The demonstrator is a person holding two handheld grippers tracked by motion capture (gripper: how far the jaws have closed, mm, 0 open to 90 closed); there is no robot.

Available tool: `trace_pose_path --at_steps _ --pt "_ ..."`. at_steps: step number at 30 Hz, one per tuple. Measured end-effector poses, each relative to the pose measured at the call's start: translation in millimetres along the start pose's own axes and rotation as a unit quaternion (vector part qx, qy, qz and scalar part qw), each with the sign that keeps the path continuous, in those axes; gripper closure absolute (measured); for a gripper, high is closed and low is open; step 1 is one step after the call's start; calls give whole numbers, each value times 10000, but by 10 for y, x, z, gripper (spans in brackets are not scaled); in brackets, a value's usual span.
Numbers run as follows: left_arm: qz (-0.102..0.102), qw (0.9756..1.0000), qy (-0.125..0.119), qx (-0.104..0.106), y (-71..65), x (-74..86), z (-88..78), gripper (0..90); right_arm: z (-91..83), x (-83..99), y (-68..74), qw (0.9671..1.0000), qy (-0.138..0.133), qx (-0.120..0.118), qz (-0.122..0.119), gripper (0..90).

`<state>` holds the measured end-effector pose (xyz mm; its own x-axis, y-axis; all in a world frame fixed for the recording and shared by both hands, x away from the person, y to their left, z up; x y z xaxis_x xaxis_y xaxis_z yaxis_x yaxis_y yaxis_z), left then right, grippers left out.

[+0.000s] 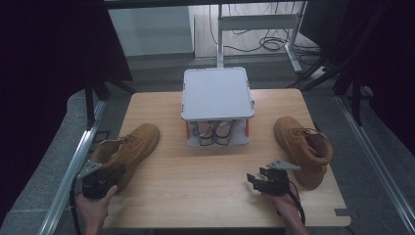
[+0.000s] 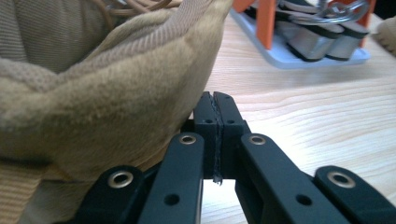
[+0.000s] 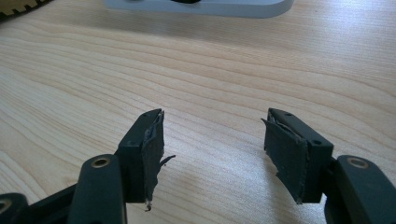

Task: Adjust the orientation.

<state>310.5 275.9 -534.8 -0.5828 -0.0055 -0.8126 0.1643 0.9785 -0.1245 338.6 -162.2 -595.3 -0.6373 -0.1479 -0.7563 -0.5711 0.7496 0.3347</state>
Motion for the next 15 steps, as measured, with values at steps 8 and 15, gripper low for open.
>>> trace_pose_path --at_steps 8,15 --pt "322 9989 -106 324 -383 -77 -28 813 -2 -6 16 10000 -7 -53 -25 377" --pt "459 9960 196 735 -680 42 119 656 -16 -29 51 9999 -12 -19 -161 376"
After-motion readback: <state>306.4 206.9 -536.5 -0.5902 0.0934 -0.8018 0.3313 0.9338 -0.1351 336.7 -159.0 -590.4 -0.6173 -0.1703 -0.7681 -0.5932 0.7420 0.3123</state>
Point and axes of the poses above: each handheld gripper's, and its own axes: z roughly forward along the jaws, x roughly out of its underside, y roughly to its left, the point moved 10 cm from there along z, roughly forward along the jaws, and after that the axes turned 11 degrees about -x, right-handed, at the moved point
